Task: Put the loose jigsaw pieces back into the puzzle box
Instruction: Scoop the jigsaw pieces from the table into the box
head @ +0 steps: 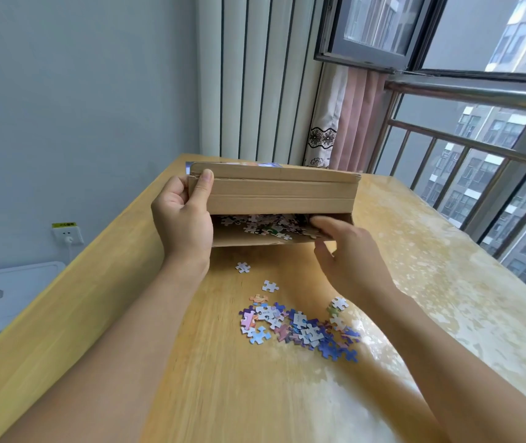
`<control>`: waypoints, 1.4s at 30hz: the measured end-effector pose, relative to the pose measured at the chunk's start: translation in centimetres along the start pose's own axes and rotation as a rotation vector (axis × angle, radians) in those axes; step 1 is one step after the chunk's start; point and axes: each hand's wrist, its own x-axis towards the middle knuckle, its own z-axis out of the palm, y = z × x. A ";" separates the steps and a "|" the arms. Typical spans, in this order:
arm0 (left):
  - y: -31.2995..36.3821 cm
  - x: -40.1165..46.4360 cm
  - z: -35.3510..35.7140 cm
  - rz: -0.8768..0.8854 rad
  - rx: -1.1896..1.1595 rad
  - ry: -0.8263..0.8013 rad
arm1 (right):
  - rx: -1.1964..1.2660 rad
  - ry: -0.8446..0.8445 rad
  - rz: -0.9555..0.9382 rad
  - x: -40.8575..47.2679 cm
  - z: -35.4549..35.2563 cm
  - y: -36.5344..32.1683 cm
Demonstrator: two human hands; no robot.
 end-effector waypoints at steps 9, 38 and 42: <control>-0.8 0.2 -0.1 -0.002 0.014 0.002 | -0.265 -0.509 -0.048 2.5 1.5 -0.7; -1.4 0.6 -0.2 0.028 0.051 -0.009 | 0.240 -0.605 -0.381 -5.5 -1.2 -2.0; -1.8 0.5 -0.1 0.031 0.067 -0.001 | 0.193 -0.574 -0.155 -6.0 -3.7 0.4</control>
